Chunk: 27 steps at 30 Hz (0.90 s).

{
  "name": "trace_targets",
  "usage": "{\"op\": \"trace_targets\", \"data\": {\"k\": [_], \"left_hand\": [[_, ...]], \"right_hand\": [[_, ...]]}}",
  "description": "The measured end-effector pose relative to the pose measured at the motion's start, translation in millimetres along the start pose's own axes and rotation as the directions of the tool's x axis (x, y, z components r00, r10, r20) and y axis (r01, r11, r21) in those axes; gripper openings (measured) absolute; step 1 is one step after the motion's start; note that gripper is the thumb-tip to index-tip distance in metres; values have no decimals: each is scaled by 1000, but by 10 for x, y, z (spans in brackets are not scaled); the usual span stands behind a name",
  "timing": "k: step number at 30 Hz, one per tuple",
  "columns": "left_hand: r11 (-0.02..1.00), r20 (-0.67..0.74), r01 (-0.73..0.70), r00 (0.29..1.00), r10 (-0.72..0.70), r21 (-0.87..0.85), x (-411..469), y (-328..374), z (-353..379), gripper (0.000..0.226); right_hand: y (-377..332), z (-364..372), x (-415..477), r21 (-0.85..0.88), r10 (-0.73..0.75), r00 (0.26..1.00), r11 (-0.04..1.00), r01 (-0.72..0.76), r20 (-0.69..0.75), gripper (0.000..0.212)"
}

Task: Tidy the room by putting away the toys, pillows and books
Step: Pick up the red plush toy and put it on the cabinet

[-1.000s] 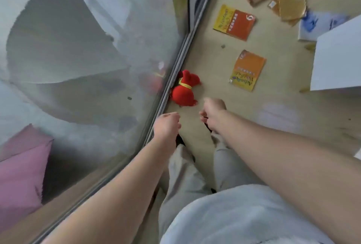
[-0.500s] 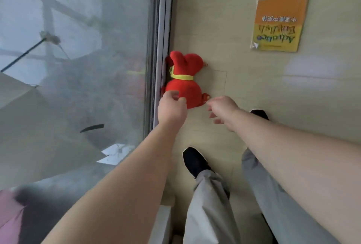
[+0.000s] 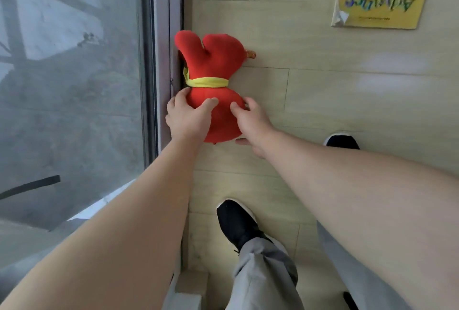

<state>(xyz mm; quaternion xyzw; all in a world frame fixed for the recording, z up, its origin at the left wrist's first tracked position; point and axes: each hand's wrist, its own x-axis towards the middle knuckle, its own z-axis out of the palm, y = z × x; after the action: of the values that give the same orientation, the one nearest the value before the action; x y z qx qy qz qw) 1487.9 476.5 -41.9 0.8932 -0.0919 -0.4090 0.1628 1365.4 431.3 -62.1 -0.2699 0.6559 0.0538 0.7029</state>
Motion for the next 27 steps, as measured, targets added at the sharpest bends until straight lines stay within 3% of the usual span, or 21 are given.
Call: {"op": "trace_targets", "data": {"k": [5, 10, 17, 22, 27], "left_hand": [[995, 52, 69, 997, -65, -70, -698, 259, -233, 96], [992, 106, 57, 993, -45, -112, -1732, 999, -908, 100], [979, 216, -95, 967, 133, -179, -3525, 2489, -2136, 95], [948, 278, -176, 927, 250, -264, -4749, 3341, -3116, 100], [891, 225, -258, 906, 357, -374, -5443, 3948, -3706, 68]], "right_hand": [[-189, -311, -625, -41, -95, 993, 995, 92, -73, 55], [-755, -731, -1890, -133, -187, 977, 976, 172, -105, 45], [-1908, -1448, -4333, 5, -219, 967, 975, 221, -129, 38], [-2364, -1755, -5895, 31, -359, 924, 930, 366, -130, 31], [-2788, -2007, -6971, -5, -508, 846, 858, 514, -165, 39]]}}
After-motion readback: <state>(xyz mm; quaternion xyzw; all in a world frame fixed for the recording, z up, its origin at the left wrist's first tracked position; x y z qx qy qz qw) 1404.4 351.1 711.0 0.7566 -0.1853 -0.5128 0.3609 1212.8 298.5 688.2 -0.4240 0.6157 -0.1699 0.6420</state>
